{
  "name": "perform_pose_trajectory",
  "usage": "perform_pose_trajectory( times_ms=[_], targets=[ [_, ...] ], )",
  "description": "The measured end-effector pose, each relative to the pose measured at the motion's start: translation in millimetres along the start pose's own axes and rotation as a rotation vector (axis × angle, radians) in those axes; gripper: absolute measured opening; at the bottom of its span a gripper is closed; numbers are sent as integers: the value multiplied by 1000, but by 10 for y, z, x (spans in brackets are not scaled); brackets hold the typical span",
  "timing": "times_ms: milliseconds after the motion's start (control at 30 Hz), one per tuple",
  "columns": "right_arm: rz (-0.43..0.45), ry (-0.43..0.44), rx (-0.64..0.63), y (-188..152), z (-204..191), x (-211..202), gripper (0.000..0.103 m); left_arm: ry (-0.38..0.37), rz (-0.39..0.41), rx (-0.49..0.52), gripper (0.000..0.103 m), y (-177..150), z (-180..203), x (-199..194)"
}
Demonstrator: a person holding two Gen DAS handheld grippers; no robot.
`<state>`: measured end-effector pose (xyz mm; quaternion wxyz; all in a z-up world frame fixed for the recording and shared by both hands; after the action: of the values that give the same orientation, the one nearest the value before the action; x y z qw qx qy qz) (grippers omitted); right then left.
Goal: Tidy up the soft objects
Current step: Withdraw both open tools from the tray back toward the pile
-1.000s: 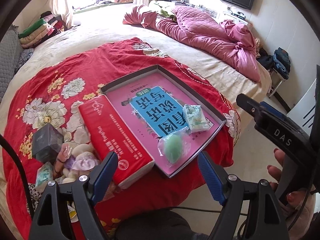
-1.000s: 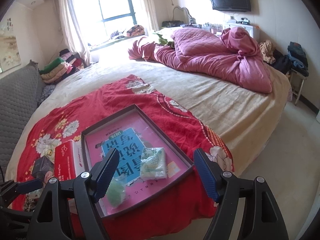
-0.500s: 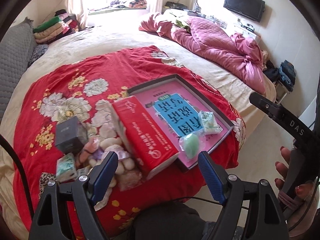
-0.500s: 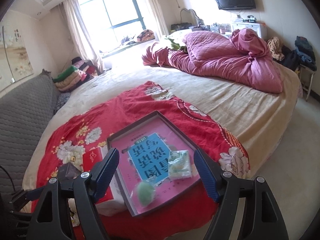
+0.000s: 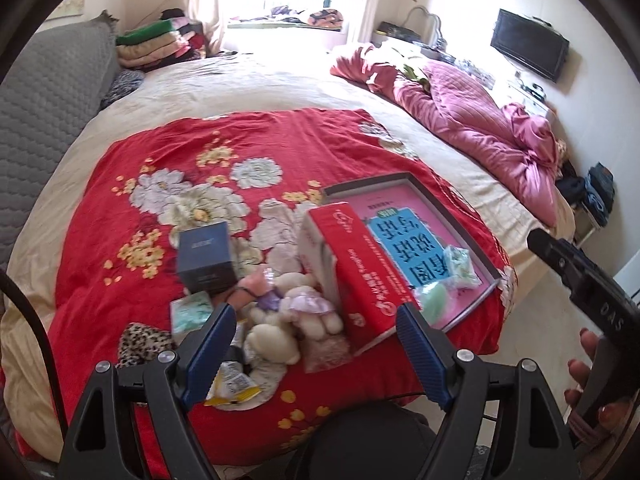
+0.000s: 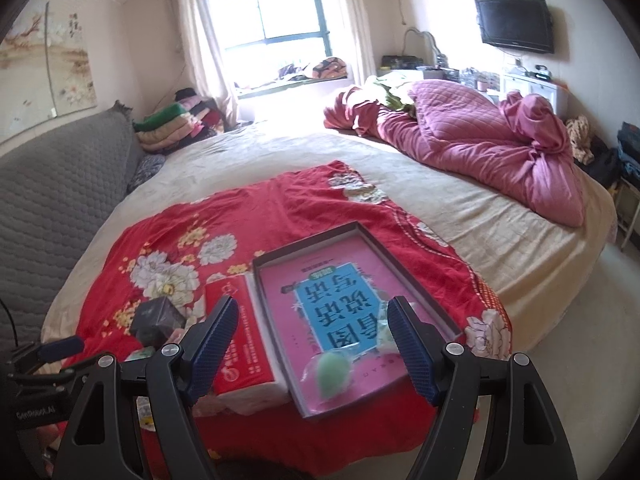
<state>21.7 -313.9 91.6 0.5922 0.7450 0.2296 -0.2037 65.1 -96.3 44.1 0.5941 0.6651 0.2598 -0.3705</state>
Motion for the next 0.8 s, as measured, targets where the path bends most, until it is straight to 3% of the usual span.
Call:
perform_pose_trajectory(
  times_ms=[400, 800],
  targets=[
    [-48, 57, -124, -143, -594, 189, 78, 48, -24, -68, 81, -143, -494, 49],
    [-74, 86, -195, -240, -908, 288, 78, 79, -29, -145, 81, -253, -991, 38]
  ],
)
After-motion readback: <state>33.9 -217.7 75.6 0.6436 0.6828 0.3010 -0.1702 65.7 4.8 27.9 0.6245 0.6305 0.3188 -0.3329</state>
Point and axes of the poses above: each gripper's, at about its wrist camera, not at the fingertips, and x roughly the way its jaws point, z to its right, y to its top, the point moved 6 cm from there along x, roughly the way its jaws point, and after that the axes turned 12 degrees about y, right-handed, at the moved point
